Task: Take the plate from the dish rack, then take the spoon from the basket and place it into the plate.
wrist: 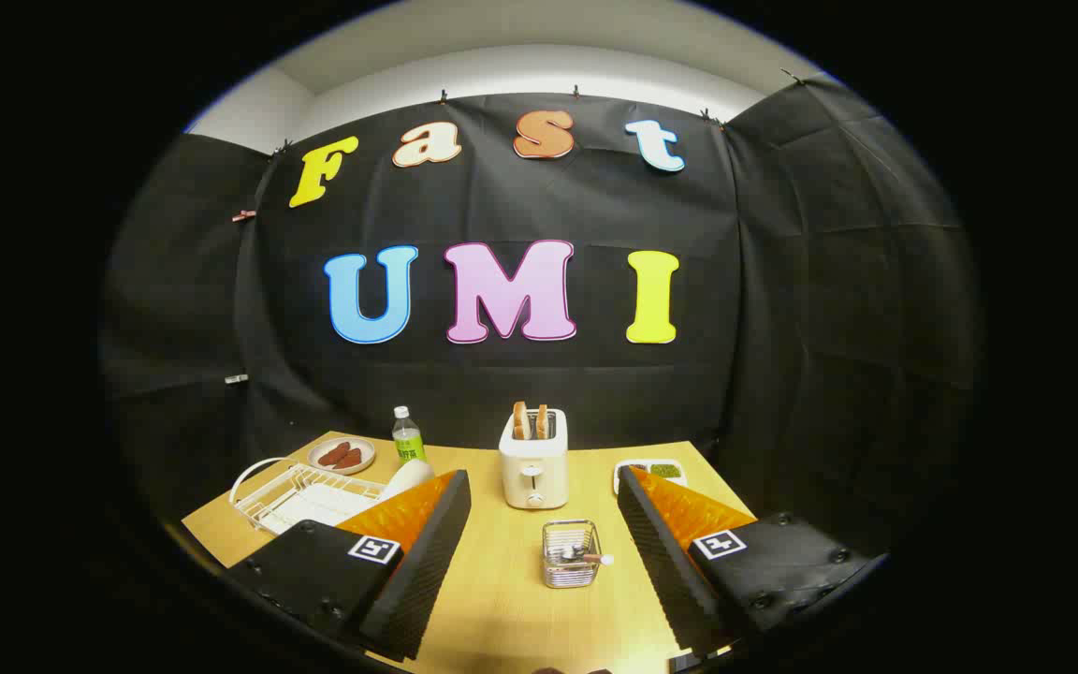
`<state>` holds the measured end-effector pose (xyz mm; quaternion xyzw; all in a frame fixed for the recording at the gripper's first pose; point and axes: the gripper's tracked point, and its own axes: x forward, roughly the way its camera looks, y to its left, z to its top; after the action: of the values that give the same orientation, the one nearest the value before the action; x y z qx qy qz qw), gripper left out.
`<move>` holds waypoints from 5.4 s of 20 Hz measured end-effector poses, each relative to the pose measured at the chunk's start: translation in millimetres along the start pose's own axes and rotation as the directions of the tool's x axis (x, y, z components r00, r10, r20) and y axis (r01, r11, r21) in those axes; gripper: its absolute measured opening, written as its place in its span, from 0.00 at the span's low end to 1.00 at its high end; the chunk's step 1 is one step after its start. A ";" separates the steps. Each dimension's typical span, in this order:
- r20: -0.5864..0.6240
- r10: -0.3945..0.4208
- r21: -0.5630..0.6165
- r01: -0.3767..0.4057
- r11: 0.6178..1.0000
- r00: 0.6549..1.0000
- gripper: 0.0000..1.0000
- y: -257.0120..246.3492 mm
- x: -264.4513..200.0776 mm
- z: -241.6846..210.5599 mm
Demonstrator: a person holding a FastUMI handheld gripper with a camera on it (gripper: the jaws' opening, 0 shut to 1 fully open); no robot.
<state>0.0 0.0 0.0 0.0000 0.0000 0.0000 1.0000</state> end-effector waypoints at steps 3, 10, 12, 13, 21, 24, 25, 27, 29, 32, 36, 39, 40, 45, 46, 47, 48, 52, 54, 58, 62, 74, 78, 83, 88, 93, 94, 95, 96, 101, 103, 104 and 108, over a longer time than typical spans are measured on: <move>-0.015 -0.031 -0.008 0.031 0.999 0.999 0.98 1.1 -7.5 -5.6; -0.009 -0.070 -0.036 0.070 0.997 0.998 0.97 1.8 -12.1 -5.3; -0.014 -0.070 -0.033 0.070 0.997 0.997 0.97 7.4 -10.5 -6.1; -0.014 -0.068 -0.037 0.067 0.997 0.998 0.97 11.0 -9.8 -6.1; -0.020 -0.015 -0.072 0.013 0.997 1.000 0.97 47.4 4.4 -7.6; -0.031 0.006 -0.071 -0.008 0.997 1.000 0.98 59.9 18.8 -9.0; -0.037 0.011 -0.069 -0.013 0.998 0.999 0.98 63.6 24.1 -8.8; -0.063 0.034 -0.057 -0.038 0.998 0.997 0.98 73.7 37.7 -10.1; -0.095 0.068 -0.060 -0.074 0.995 0.993 0.98 86.2 52.4 -13.2; -0.141 0.097 -0.057 -0.106 0.993 0.985 0.98 100.7 72.2 -14.7; -0.199 0.127 -0.038 -0.137 0.990 0.972 0.98 123.1 98.0 -20.1; -0.254 0.142 -0.028 -0.154 0.988 0.957 0.98 142.0 120.1 -33.0; -0.273 0.141 -0.033 -0.156 0.987 0.952 0.98 145.2 128.0 -37.4; -0.410 0.120 -0.022 -0.141 0.990 0.904 0.98 156.1 161.0 -64.1; -0.430 0.118 -0.013 -0.137 0.991 0.895 0.98 158.2 166.6 -68.2; -0.449 0.113 -0.007 -0.129 0.992 0.886 0.98 159.0 171.9 -73.9; -0.469 0.103 -0.007 -0.120 0.993 0.877 0.98 158.8 174.8 -81.7; -0.566 0.104 0.035 -0.102 0.994 0.818 0.98 164.0 180.6 -108.8; -0.585 0.100 0.075 -0.069 0.995 0.805 0.95 163.2 184.6 -117.3; -0.647 0.126 0.165 -0.023 0.986 0.752 0.71 168.9 182.7 -137.3; -0.671 0.119 0.183 0.007 0.983 0.731 0.43 176.7 179.7 -140.2; -0.650 0.023 0.106 0.062 0.992 0.760 0.34 176.7 172.5 -124.6; -0.645 -0.004 0.098 0.088 0.991 0.764 0.34 175.2 170.8 -121.6; -0.623 -0.061 0.036 0.107 0.994 0.780 0.34 181.1 178.6 -114.1; -0.592 -0.104 -0.067 0.079 0.995 0.799 0.34 201.2 180.1 -112.8; -0.545 -0.088 -0.202 -0.028 0.979 0.834 0.34 221.7 177.9 -114.4; -0.533 -0.083 -0.229 -0.049 0.972 0.842 0.34 223.6 179.2 -112.9; -0.520 -0.075 -0.255 -0.072 0.964 0.851 0.34 225.8 181.1 -109.6; -0.514 -0.074 -0.274 -0.082 0.958 0.855 0.34 226.0 180.1 -108.0; -0.532 -0.098 -0.228 -0.032 0.973 0.841 0.34 205.6 181.7 -107.9; -0.549 -0.112 -0.189 0.007 0.982 0.828 0.33 192.2 184.4 -109.9; -0.556 -0.117 -0.170 0.025 0.985 0.823 0.32 185.8 186.0 -110.1; -0.578 -0.142 -0.104 0.099 0.990 0.804 0.30 172.9 185.5 -110.6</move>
<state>185.5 172.9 -110.6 -0.0345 0.3069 -0.0635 0.9490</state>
